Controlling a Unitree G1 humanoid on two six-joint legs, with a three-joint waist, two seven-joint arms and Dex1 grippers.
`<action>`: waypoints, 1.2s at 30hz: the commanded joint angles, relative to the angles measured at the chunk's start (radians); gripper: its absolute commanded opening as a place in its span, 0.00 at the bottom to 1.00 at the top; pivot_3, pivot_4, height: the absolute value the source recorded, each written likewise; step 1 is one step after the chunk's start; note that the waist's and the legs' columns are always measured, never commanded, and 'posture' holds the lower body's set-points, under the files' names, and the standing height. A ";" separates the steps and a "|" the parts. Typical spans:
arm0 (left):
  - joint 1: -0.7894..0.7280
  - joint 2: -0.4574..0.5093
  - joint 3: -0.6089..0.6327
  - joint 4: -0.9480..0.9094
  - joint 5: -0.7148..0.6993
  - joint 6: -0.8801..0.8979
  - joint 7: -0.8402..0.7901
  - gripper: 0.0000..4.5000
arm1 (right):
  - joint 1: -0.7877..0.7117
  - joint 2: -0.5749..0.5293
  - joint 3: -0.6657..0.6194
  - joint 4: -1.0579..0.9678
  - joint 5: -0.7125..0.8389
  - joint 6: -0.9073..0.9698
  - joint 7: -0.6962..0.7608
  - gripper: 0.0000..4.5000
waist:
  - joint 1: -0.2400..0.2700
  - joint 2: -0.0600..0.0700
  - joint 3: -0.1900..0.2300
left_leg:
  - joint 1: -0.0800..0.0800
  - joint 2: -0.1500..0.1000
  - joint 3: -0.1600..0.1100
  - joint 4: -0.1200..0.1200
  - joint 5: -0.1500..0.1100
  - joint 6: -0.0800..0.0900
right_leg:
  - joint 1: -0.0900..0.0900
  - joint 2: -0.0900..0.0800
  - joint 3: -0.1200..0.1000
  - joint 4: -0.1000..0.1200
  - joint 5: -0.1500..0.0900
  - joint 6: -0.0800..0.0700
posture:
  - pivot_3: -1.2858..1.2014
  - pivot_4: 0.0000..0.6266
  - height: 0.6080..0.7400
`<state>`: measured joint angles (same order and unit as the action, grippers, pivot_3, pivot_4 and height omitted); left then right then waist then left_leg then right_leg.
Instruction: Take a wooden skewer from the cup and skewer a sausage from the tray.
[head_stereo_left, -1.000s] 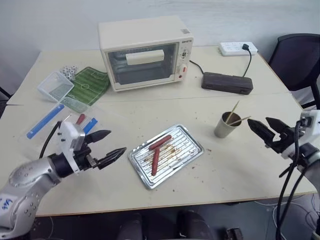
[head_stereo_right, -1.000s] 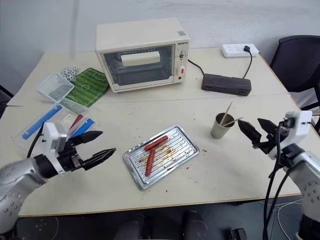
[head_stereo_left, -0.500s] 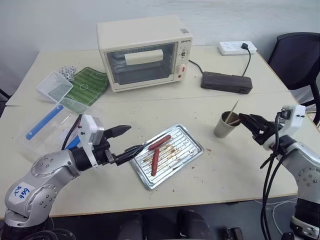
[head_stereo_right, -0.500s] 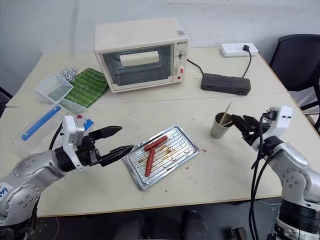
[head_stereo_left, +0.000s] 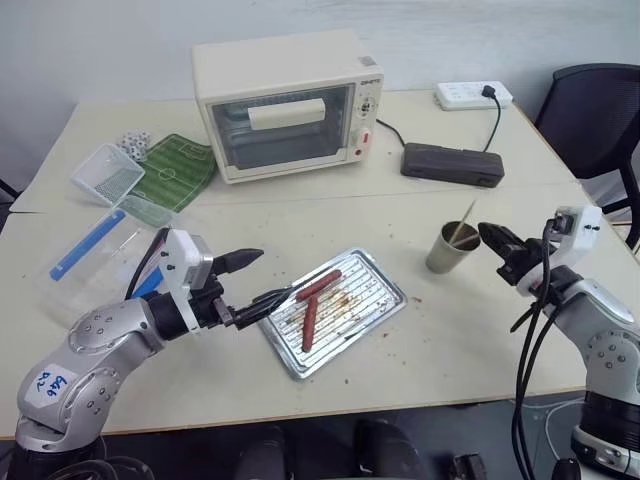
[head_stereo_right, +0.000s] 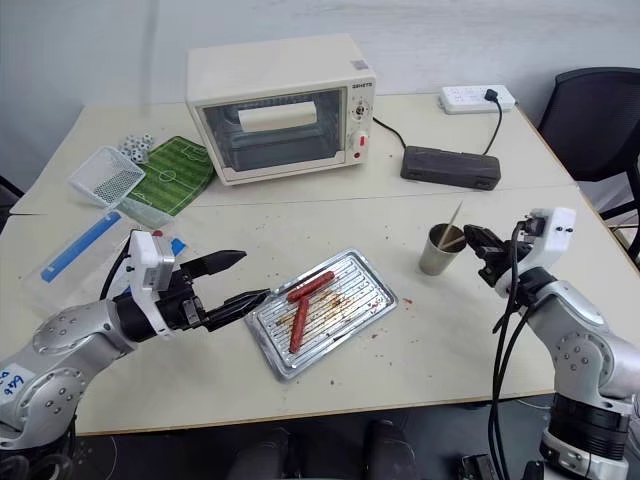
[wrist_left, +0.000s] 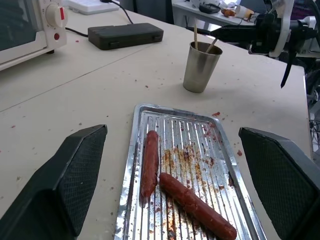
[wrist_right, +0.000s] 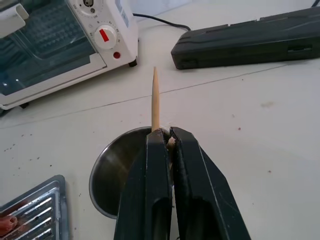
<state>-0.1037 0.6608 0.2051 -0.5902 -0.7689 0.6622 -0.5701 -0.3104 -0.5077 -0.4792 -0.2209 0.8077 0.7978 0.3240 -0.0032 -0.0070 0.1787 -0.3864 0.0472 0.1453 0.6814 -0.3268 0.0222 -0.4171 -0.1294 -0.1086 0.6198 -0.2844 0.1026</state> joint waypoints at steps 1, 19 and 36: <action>-0.020 -0.008 -0.020 -0.007 0.031 -0.038 -0.012 1.00 | -0.034 -0.077 -0.038 -0.083 0.051 0.053 -0.015 0.01 | 0.000 0.000 0.000 | 0.000 0.000 0.000 0.000 0.000 0.000 | 0.000 0.000 0.000 0.000 0.000 0.000 | 0.52 0.24 1.00; -0.182 -0.121 -0.142 0.018 0.102 -0.110 -0.028 1.00 | -0.375 -0.360 0.053 0.068 1.045 0.354 -0.301 0.01 | 0.000 -0.001 0.001 | -0.001 0.001 0.002 0.000 0.000 0.001 | -0.002 0.000 0.001 0.000 0.000 0.000 | 0.52 0.24 1.00; -0.343 -0.253 -0.194 0.135 0.127 -0.182 -0.045 0.96 | -0.321 -0.103 0.156 -0.033 1.164 0.270 -0.435 0.00 | 0.004 -0.001 0.001 | -0.006 -0.001 0.001 0.001 0.000 0.004 | -0.002 0.000 0.000 -0.002 0.003 0.005 | 0.52 0.24 1.00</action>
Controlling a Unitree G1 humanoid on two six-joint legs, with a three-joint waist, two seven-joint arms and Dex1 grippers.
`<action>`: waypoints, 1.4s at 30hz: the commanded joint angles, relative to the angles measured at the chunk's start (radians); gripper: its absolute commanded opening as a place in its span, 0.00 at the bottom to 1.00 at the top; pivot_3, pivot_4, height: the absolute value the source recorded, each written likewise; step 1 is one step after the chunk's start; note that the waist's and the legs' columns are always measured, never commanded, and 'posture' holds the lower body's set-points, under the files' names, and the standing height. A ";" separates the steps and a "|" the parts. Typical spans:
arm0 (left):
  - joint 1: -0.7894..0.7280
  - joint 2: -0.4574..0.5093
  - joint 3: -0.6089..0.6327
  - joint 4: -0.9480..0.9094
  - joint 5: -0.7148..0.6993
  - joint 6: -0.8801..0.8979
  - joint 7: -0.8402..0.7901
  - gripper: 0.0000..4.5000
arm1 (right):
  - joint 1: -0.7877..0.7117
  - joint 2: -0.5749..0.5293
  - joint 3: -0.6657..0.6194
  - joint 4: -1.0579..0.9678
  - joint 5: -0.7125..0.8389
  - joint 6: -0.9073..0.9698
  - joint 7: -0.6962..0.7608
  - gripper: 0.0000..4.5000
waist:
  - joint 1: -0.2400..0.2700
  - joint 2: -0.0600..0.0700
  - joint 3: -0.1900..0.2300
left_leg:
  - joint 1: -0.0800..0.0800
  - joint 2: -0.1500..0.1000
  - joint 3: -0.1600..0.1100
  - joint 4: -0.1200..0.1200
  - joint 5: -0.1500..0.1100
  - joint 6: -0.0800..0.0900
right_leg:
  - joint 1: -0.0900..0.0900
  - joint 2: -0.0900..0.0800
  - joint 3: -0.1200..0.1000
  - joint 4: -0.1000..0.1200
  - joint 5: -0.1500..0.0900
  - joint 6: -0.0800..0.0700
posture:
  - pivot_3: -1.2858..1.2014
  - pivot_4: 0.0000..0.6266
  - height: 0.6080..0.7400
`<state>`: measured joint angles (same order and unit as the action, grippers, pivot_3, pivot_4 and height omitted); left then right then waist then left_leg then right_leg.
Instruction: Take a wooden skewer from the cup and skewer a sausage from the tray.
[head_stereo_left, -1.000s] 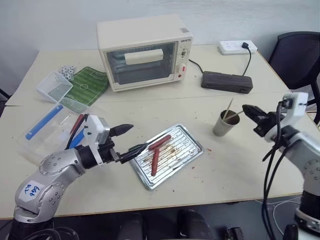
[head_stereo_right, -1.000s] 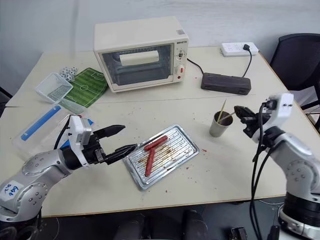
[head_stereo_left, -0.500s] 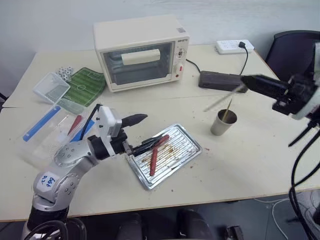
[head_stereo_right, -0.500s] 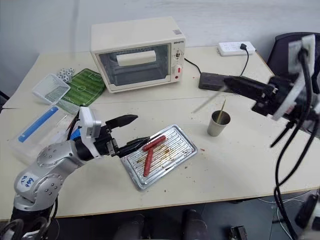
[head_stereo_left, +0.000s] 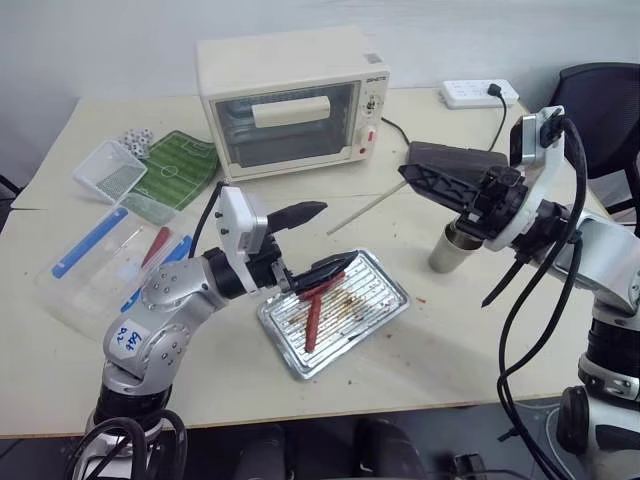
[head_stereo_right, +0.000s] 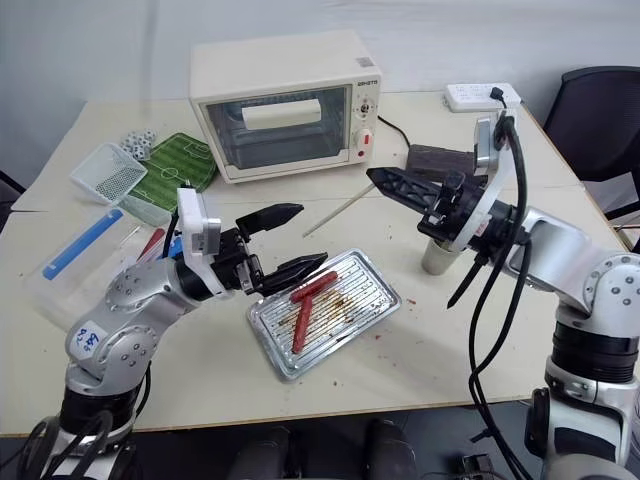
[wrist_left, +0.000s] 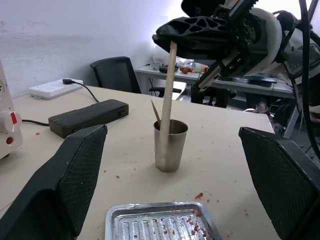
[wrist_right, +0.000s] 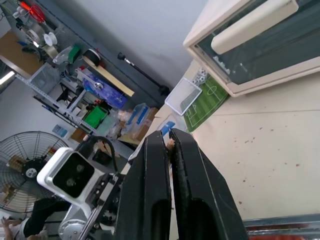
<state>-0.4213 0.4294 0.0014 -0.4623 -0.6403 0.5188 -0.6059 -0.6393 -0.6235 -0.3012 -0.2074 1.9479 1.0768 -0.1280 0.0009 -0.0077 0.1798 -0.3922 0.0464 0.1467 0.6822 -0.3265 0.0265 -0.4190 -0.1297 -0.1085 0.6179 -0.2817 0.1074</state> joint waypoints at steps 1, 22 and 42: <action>-0.033 -0.031 0.009 0.016 -0.007 -0.043 -0.014 0.91 | 0.014 0.020 -0.020 -0.053 0.024 -0.011 0.017 0.00 | -0.001 0.000 0.000 | 0.000 0.000 0.000 0.000 0.000 0.000 | 0.000 0.000 0.000 0.000 0.000 0.000 | 0.52 0.24 1.00; -0.116 -0.103 0.001 0.064 0.015 -0.061 0.001 0.60 | -0.023 0.162 -0.070 -0.050 0.024 -0.049 -0.069 0.00 | -0.002 0.000 0.000 | 0.000 0.000 0.000 0.000 0.000 0.000 | 0.000 0.000 0.000 0.001 0.000 0.000 | 0.52 0.24 1.00; -0.134 -0.116 0.007 0.078 0.024 -0.075 0.009 0.24 | -0.050 0.193 -0.078 -0.034 0.024 -0.047 -0.123 0.00 | -0.003 0.000 0.000 | 0.000 0.000 0.000 0.000 0.000 0.000 | 0.000 0.000 0.000 0.000 0.000 0.000 | 0.52 0.24 1.00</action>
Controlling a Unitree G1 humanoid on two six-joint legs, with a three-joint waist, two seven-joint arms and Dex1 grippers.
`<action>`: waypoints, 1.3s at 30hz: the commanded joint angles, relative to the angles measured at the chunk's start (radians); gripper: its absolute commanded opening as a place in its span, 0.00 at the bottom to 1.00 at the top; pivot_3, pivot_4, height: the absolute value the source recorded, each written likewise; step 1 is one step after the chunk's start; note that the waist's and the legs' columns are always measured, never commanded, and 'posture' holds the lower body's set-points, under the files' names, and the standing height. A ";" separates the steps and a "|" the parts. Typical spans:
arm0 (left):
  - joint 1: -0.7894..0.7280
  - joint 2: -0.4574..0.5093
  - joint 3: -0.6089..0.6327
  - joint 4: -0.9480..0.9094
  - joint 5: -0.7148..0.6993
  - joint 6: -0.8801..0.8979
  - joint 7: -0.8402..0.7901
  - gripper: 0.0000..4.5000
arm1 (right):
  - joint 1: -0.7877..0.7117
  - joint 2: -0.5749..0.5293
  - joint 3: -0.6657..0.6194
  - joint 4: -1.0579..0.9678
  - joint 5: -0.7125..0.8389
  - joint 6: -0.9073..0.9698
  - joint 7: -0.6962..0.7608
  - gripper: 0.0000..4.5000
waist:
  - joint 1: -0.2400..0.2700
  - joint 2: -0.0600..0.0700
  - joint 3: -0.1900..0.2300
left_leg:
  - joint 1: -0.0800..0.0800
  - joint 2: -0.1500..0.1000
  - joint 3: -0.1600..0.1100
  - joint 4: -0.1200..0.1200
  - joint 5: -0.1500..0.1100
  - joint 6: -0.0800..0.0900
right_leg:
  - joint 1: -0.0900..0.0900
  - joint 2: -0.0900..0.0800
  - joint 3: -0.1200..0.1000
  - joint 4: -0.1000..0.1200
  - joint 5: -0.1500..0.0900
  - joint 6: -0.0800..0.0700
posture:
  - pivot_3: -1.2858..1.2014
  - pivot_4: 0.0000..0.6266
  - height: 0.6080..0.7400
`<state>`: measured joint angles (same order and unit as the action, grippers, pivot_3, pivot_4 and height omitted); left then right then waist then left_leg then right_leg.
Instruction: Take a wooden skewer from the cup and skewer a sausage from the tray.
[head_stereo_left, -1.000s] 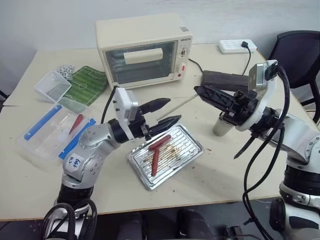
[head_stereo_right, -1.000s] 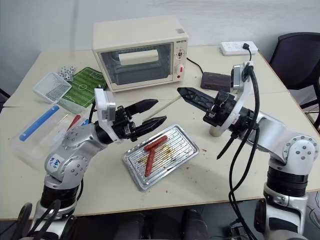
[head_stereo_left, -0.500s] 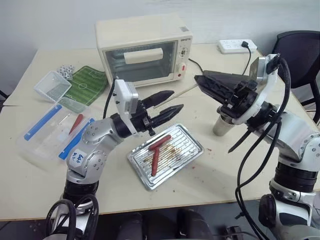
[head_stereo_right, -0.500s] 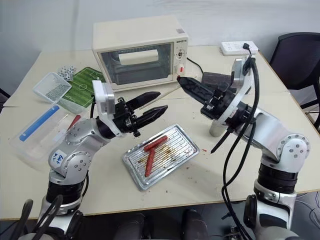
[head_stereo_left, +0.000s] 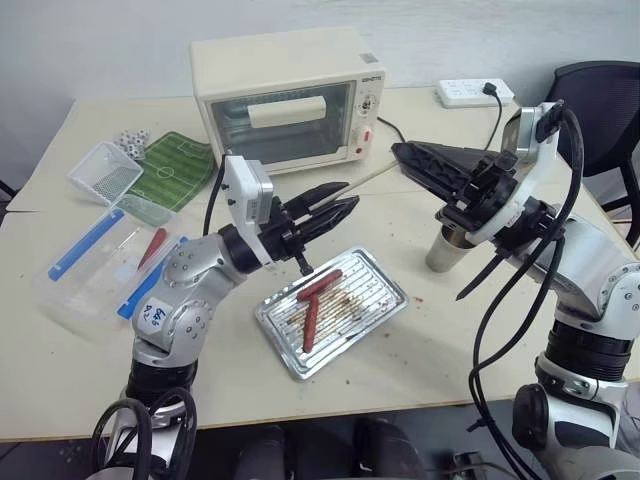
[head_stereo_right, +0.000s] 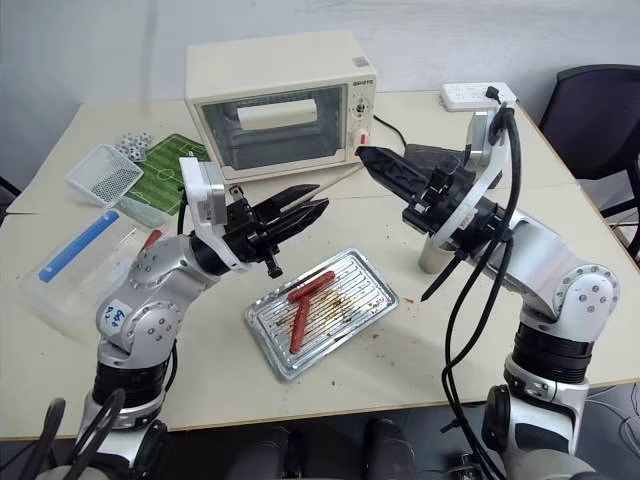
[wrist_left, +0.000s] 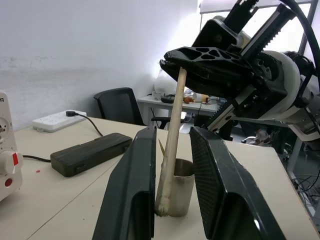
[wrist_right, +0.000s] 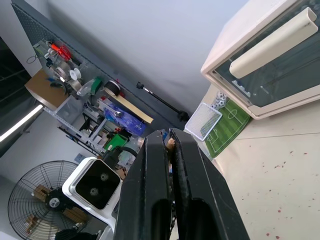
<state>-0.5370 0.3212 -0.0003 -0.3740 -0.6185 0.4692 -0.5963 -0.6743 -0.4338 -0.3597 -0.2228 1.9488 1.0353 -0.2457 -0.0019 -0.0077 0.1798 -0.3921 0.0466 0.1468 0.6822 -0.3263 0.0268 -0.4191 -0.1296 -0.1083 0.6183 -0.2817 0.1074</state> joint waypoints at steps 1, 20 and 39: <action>-0.019 -0.008 0.009 -0.009 0.002 -0.027 -0.001 0.24 | -0.014 0.004 -0.019 -0.019 0.023 -0.006 -0.007 0.00 | 0.000 0.000 0.000 | 0.000 0.000 0.000 0.000 0.000 0.000 | 0.000 0.000 0.000 0.000 0.000 0.000 | 0.52 0.24 1.00; -0.030 -0.001 0.015 0.011 0.022 -0.034 0.002 0.01 | -0.012 -0.050 -0.011 -0.045 0.023 -0.021 -0.023 0.00 | 0.000 0.000 0.000 | 0.000 0.000 0.000 0.000 0.000 0.000 | 0.000 0.000 0.000 0.000 0.000 0.000 | 0.52 0.24 1.00; 0.045 0.188 0.156 -0.074 -0.003 0.060 0.021 0.00 | -0.049 -0.371 0.161 -0.020 -0.134 0.117 0.152 0.72 | -0.003 0.000 0.000 | -0.004 0.000 0.000 -0.001 0.000 0.001 | -0.004 0.000 0.000 -0.001 0.000 0.000 | 0.52 0.24 1.00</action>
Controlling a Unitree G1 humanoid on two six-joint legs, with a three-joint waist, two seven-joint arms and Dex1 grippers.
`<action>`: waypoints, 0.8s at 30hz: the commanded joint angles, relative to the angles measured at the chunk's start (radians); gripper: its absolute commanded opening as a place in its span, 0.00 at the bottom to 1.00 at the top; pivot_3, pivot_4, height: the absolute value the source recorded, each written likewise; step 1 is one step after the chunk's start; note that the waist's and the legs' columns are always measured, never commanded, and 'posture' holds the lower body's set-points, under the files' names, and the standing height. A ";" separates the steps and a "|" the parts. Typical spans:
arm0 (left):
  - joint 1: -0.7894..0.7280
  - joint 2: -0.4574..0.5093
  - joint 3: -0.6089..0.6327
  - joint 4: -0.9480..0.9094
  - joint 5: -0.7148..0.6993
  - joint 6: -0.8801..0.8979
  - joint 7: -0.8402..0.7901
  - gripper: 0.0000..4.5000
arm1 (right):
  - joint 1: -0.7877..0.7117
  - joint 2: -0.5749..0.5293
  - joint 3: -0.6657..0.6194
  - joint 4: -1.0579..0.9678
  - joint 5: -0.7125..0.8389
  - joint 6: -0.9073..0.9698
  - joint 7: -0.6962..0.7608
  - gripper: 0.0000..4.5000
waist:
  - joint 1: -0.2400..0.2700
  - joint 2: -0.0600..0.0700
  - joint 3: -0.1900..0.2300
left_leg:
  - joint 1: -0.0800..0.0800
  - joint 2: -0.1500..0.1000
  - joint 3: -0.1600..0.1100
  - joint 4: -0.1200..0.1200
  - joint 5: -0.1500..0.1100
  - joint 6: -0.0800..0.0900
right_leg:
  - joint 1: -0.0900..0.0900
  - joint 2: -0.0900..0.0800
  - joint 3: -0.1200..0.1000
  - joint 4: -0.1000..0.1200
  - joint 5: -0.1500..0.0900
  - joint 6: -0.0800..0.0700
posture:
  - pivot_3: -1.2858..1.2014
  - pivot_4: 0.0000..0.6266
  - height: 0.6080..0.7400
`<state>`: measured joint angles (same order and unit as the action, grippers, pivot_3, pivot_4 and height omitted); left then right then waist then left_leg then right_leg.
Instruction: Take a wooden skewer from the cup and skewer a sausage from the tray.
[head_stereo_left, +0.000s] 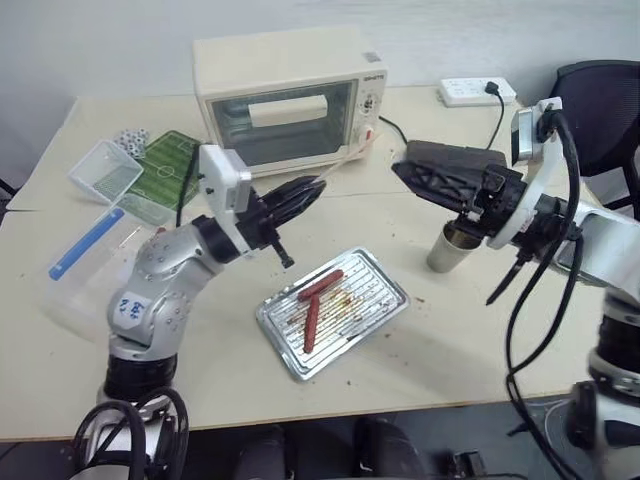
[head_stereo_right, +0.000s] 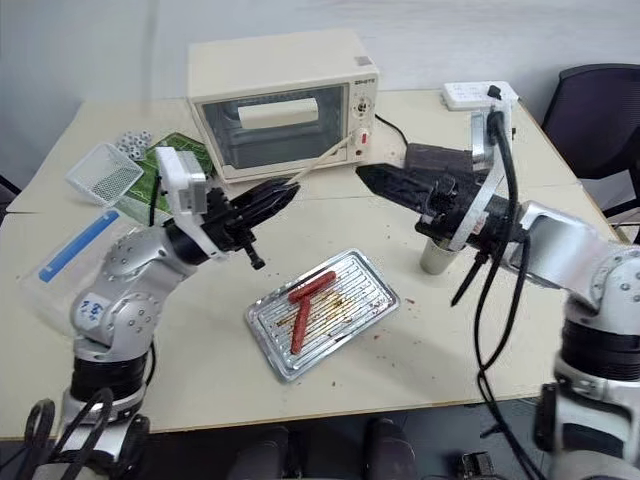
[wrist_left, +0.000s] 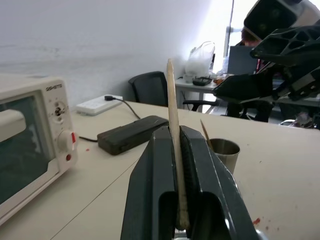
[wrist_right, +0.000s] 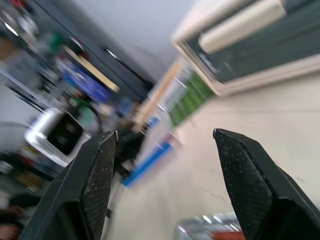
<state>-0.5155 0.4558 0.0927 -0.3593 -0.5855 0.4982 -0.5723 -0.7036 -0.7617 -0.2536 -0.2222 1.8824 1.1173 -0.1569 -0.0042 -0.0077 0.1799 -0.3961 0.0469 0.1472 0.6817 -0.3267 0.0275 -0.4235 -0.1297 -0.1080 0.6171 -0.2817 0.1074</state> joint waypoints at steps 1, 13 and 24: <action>0.050 0.094 0.101 -0.110 -0.050 0.054 -0.012 0.00 | -0.019 -0.051 0.094 -0.026 -0.091 0.053 0.064 0.72 | -0.003 0.000 0.000 | 0.000 0.000 0.000 0.000 0.000 0.000 | -0.001 0.000 0.000 0.000 0.000 0.000 | 0.52 0.24 1.00; 0.149 0.226 0.213 -0.213 -0.113 0.143 0.014 0.00 | 0.034 0.132 0.402 -0.077 -0.230 0.084 -0.058 0.72 | 0.003 -0.001 0.000 | -0.006 0.000 -0.001 0.001 0.002 -0.002 | -0.006 -0.001 -0.001 0.002 0.000 0.000 | 0.52 0.24 1.00; 0.138 0.236 0.202 -0.210 -0.107 0.144 0.007 0.00 | 0.041 0.282 0.549 -0.056 -0.368 0.141 -0.077 0.72 | 0.000 -0.001 0.000 | -0.007 0.000 -0.001 0.001 0.002 -0.002 | -0.007 0.000 -0.001 0.003 0.000 0.000 | 0.52 0.24 1.00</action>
<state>-0.3644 0.6811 0.2903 -0.5433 -0.6841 0.6531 -0.5665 -0.6483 -0.4917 0.2935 -0.2665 1.5384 1.2497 -0.2522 -0.0046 -0.0083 0.1802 -0.4028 0.0469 0.1464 0.6827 -0.3243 0.0251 -0.4304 -0.1300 -0.1094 0.6203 -0.2815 0.1072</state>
